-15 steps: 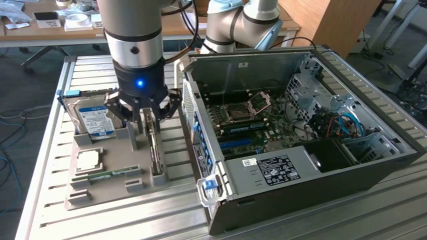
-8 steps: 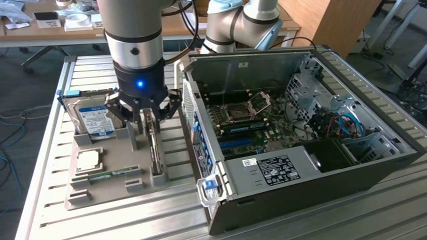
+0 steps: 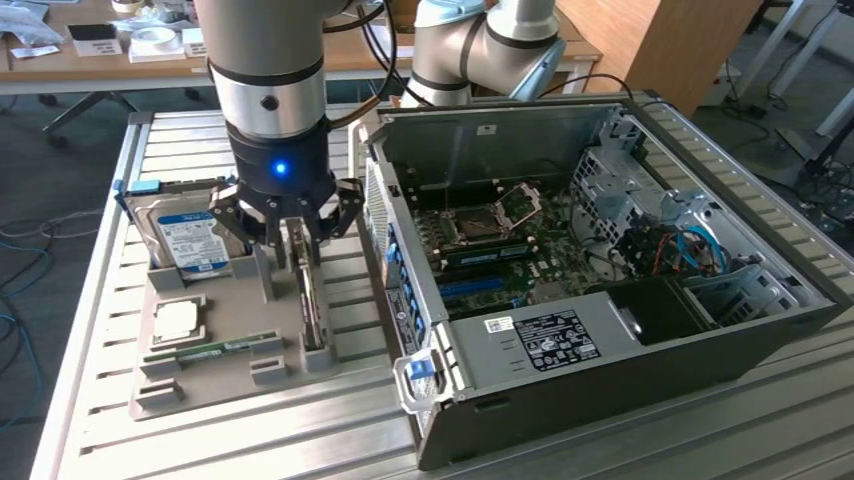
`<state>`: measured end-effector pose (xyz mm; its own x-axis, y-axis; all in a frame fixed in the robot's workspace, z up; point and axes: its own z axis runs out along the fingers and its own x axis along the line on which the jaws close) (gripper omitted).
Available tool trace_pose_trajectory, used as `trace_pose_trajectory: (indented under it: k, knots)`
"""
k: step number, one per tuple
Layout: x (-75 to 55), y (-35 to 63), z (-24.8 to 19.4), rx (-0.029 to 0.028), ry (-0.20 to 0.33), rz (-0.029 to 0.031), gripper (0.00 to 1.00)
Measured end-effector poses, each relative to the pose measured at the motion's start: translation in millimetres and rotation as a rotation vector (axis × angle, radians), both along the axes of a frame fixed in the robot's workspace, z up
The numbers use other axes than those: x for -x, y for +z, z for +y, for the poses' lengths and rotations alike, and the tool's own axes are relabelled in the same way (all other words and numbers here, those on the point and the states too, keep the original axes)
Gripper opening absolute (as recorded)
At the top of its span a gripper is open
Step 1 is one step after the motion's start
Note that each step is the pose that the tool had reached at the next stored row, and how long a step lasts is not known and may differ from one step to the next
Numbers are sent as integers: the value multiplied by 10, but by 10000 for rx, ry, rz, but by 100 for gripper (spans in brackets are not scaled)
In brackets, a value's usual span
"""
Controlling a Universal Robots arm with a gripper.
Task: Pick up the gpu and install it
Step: 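Pick up the gpu and move the gpu toward the slot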
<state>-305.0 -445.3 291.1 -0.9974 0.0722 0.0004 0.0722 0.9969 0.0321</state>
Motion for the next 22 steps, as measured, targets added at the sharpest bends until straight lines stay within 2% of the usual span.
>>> trace_pose_trajectory:
  k: [22]
  knots:
    - [0,-34,0,-1,0,-1,42]
